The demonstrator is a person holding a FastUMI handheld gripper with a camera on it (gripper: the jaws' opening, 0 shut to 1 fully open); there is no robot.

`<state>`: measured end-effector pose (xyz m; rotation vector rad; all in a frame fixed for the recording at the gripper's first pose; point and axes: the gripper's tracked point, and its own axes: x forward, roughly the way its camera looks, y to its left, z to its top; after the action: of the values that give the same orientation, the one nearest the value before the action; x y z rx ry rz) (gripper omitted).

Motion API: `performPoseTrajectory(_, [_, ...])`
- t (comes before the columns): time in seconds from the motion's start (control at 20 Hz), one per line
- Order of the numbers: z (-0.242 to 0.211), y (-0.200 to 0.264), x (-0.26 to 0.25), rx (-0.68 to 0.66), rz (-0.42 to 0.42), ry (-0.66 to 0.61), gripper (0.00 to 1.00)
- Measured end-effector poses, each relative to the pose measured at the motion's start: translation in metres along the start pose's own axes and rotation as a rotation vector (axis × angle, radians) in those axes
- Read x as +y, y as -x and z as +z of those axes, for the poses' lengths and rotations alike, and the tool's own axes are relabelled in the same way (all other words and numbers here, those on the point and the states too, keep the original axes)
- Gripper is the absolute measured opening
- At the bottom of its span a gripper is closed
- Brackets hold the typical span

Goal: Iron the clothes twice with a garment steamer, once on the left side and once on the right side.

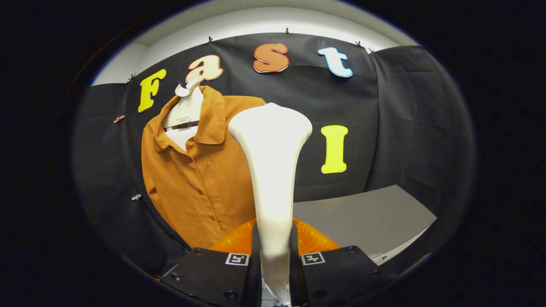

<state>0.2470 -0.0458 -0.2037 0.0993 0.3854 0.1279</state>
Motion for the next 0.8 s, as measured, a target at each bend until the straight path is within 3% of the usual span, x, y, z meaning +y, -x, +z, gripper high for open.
performPoseTrajectory(0.35, [-0.016,-0.038,0.056,0.018,0.015,0.041,0.29])
performPoseTrajectory(0.8, [-0.041,-0.080,0.060,0.023,-0.057,0.059,0.29])
